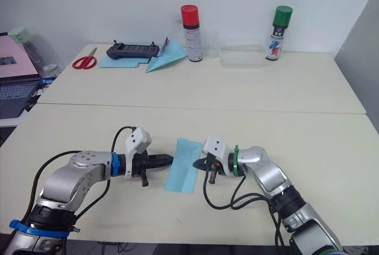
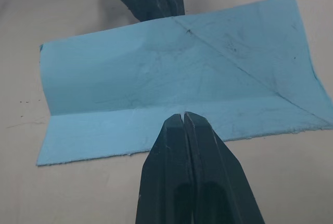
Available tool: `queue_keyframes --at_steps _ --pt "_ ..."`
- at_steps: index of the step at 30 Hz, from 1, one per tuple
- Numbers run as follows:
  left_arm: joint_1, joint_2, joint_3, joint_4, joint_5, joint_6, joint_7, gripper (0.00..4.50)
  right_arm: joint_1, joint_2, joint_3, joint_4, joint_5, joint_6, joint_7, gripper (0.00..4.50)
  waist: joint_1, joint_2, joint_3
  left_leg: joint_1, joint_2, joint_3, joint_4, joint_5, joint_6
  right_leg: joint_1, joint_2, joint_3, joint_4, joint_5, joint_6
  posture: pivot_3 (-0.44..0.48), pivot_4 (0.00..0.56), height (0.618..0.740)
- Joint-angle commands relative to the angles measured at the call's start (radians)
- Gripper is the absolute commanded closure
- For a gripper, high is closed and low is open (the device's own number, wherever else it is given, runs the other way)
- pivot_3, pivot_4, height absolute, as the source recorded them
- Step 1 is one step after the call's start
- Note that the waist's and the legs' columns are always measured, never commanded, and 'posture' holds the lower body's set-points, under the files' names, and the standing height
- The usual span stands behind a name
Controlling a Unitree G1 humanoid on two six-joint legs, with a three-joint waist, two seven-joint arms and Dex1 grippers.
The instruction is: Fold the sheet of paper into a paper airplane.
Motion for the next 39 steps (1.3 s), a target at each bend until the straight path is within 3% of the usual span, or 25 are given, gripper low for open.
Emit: queue_keyframes --at_steps 1,21,34,39 --pt "-0.014 -0.006 0.022 -0.052 -0.027 0.004 0.009 4.50 0.025 -0.024 0.005 0.044 -0.037 0.034 -0.016 4.46 0.000 0.000 0.000 0.000 0.000 0.000 0.000 0.000 0.000 0.000 0.000 0.000 0.000 0.000 0.000 0.000 0.150 0.740" --pt "0.075 0.078 0.022 -0.163 -0.039 0.025 0.022 4.50 0.023 -0.020 0.012 0.042 -0.041 0.031 -0.021 4.46 -0.001 0.000 0.000 0.000 0.000 0.000 0.000 0.000 0.000 0.000 0.000 0.000 0.000 0.000 0.000 0.000 0.150 0.740" --pt "-0.029 -0.028 -0.062 -0.059 0.009 -0.022 0.049 4.50 0.013 -0.017 -0.011 0.035 -0.018 0.067 -0.024 4.46 -0.001 0.000 0.000 0.001 0.000 0.000 0.000 0.000 0.000 0.000 0.000 0.000 0.000 0.000 0.000 0.000 0.150 0.740" --pt "-0.045 -0.043 -0.075 -0.059 0.009 -0.020 0.041 4.50 0.003 -0.026 -0.089 -0.078 0.085 0.224 -0.023 2.99 -0.001 0.000 0.000 0.000 0.000 0.000 0.000 0.000 0.000 0.000 0.000 0.000 0.001 0.000 0.000 0.000 0.150 0.740"
